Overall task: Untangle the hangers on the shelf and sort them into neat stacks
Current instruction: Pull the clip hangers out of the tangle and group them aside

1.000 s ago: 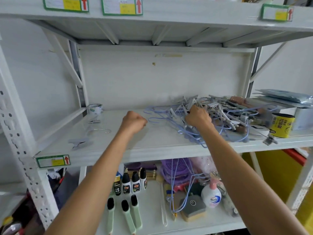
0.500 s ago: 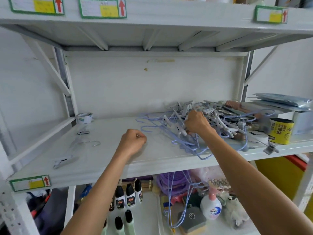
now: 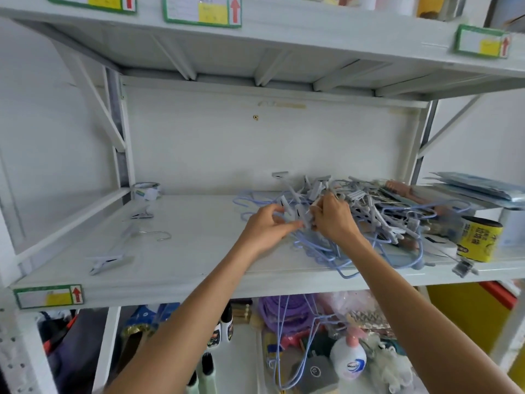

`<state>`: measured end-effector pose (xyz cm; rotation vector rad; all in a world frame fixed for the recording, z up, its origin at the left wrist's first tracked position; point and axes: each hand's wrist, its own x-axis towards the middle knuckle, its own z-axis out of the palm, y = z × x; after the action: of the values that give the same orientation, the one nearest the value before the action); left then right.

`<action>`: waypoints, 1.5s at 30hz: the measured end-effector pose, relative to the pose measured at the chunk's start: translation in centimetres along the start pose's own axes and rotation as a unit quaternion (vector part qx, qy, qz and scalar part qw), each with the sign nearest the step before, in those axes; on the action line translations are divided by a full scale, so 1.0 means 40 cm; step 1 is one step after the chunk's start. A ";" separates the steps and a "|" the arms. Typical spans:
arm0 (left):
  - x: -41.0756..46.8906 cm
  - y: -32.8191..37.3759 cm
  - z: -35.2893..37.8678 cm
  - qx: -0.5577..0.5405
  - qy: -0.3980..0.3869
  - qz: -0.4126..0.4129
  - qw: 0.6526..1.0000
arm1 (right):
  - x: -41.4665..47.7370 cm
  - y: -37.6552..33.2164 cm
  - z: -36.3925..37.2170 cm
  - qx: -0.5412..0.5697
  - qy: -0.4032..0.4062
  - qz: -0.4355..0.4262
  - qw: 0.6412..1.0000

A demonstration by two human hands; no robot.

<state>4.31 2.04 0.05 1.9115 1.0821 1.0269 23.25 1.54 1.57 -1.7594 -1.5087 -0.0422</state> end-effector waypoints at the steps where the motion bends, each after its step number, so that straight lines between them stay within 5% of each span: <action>1: 0.006 0.016 0.020 0.001 -0.013 -0.005 1.000 | -0.011 0.001 -0.004 -0.013 0.002 -0.021 1.000; 7: 0.049 0.072 0.106 -0.038 0.034 -0.013 0.999 | -0.034 0.019 -0.037 -0.059 0.016 -0.096 0.994; 17: 0.097 0.146 0.083 -0.222 0.091 -0.041 0.970 | -0.010 0.011 -0.083 -0.058 -0.026 -0.084 0.994; 22: 0.098 0.191 0.100 -0.285 0.025 -0.072 0.955 | -0.034 0.027 -0.066 -0.087 -0.106 -0.082 0.987; 29: 0.087 0.138 0.120 -0.120 -0.013 -0.050 0.991 | -0.034 0.019 -0.101 -0.053 -0.155 -0.027 0.986; 45: 0.067 0.082 0.113 0.113 0.012 -0.011 0.993 | 0.016 0.078 -0.158 -0.109 0.005 -0.029 0.994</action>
<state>10.29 2.29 1.63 2.0644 1.2775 0.9494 28.93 -1.49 4.52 -1.8823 -1.5969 -0.2523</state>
